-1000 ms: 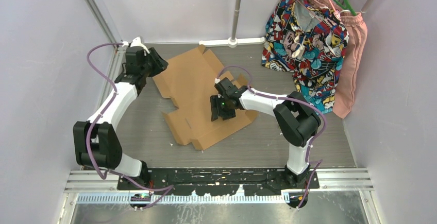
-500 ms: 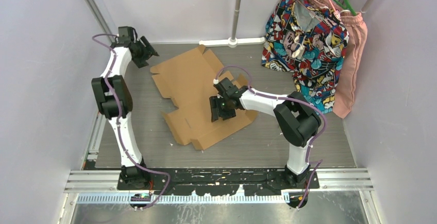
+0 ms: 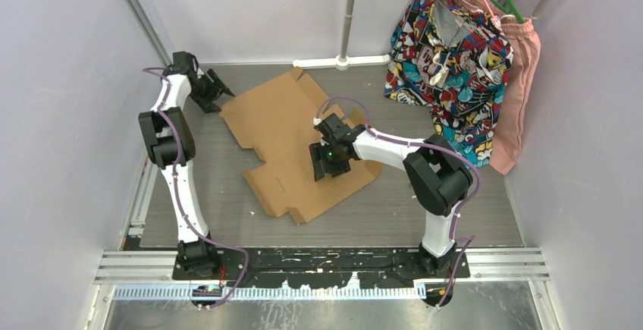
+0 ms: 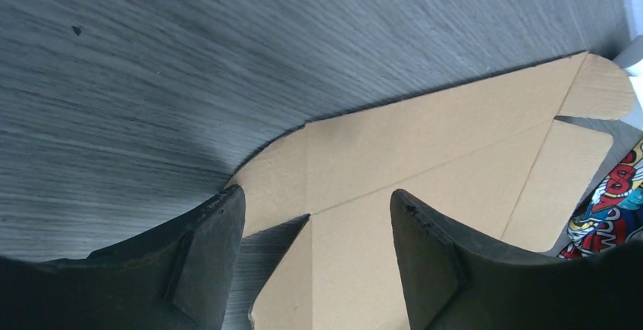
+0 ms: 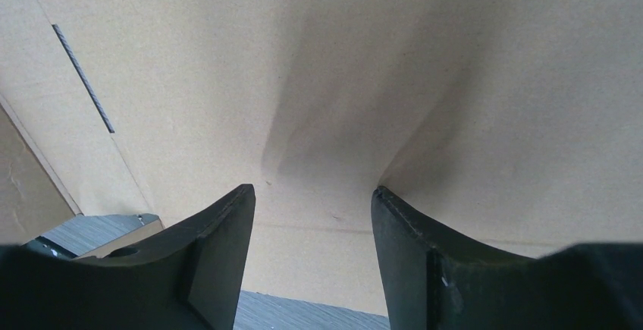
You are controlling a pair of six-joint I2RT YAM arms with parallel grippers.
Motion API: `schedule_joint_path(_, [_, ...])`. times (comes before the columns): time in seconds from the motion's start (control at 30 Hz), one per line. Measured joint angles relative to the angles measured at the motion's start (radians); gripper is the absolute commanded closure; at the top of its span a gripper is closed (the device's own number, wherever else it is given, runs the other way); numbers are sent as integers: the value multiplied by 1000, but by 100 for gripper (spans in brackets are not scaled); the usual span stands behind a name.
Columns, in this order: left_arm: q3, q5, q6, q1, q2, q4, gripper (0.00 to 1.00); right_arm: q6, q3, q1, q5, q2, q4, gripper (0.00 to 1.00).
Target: Fold the paper box
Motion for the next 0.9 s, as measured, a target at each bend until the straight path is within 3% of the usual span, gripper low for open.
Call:
schedule_joint_path(0.6, [-145,-58,10,10,-77,51,28,-5,1,-3,0,-1,-12,36])
schedule_joint_path(0.9, [-315,-23,-1,-1,-248,107,27,-5,9,-5,15,-3,-50,36])
